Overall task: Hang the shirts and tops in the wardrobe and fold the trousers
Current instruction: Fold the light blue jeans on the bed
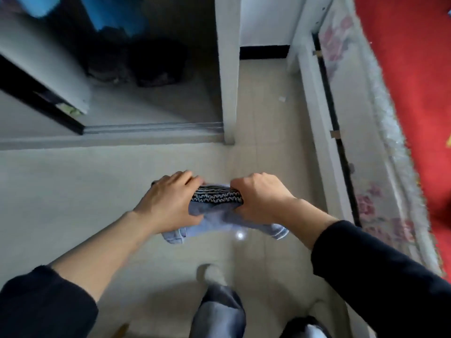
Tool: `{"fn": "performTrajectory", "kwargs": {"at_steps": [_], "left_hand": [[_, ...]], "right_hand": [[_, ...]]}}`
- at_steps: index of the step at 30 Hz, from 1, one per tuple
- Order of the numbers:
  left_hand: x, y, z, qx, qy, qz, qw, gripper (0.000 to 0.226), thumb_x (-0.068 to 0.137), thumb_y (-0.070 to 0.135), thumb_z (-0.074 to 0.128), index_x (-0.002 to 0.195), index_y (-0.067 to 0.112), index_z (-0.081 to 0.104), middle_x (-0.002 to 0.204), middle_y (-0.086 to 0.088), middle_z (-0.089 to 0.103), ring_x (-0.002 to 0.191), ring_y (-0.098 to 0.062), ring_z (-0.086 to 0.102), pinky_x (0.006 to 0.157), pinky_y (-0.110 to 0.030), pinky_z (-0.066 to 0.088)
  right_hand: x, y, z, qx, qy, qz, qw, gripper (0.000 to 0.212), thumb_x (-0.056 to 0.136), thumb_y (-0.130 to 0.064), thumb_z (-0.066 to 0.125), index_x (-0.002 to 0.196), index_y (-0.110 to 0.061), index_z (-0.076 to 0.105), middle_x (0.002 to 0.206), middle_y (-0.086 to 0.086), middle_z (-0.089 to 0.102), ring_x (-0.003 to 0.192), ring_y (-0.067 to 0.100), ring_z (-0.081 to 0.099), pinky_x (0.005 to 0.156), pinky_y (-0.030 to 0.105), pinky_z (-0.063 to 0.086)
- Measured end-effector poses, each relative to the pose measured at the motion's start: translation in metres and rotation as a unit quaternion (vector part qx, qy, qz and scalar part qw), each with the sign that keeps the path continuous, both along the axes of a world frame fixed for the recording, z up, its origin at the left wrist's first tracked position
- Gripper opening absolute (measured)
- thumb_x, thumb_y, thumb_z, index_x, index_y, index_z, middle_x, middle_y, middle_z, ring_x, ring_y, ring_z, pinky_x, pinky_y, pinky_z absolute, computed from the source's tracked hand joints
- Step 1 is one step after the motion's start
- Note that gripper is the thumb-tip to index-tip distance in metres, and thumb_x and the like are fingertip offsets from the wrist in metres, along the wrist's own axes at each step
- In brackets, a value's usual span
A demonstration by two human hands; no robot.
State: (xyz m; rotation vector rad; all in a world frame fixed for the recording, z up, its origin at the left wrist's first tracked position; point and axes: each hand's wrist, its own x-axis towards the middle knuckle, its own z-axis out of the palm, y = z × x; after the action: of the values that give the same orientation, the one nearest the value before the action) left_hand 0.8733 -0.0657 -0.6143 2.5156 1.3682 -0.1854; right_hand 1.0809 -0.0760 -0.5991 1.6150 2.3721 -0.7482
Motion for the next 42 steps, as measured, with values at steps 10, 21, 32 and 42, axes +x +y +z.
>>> {"fn": "performTrajectory", "kwargs": {"at_steps": [10,21,32,42], "left_hand": [[-0.160,0.040,-0.049,-0.028,0.056,0.134,0.989,0.048,0.045,0.037,0.067,0.088,0.017,0.059,0.076,0.003,0.053,0.067,-0.023,0.060,0.055,-0.030,0.049],[-0.231,0.230,-0.154,0.046,0.067,0.114,0.990,0.057,0.028,0.038,0.079,0.080,0.020,0.064,0.071,0.005,0.056,0.060,-0.019,0.060,0.044,-0.028,0.049],[-0.353,0.417,-0.241,0.084,0.107,0.170,0.976,0.053,0.074,0.041,0.067,0.115,0.021,0.041,0.118,0.002,0.044,0.115,-0.021,0.049,0.081,-0.036,0.045],[-0.436,0.482,-0.375,0.315,0.060,0.202,0.925,0.056,0.058,0.012,0.079,0.110,0.011,0.060,0.104,-0.012,0.058,0.093,-0.035,0.057,0.075,-0.044,0.048]], "right_hand": [[-0.164,0.096,-0.052,-0.013,-0.022,0.098,0.995,0.024,0.085,-0.021,0.050,0.108,-0.022,0.050,0.098,0.006,0.063,0.075,0.025,0.043,0.067,0.031,0.034],[-0.242,0.278,-0.162,0.004,-0.031,0.085,0.996,0.023,0.086,-0.032,0.052,0.108,-0.024,0.049,0.105,0.007,0.065,0.096,0.031,0.061,0.067,0.030,0.034],[-0.370,0.463,-0.253,0.138,-0.037,0.114,0.983,0.029,0.087,-0.030,0.053,0.114,-0.021,0.050,0.110,0.008,0.065,0.100,0.032,0.062,0.069,0.031,0.035],[-0.447,0.526,-0.391,0.356,0.025,0.117,0.927,0.047,0.069,-0.013,0.075,0.113,-0.005,0.061,0.110,0.020,0.064,0.098,0.035,0.064,0.074,0.039,0.051]]}}
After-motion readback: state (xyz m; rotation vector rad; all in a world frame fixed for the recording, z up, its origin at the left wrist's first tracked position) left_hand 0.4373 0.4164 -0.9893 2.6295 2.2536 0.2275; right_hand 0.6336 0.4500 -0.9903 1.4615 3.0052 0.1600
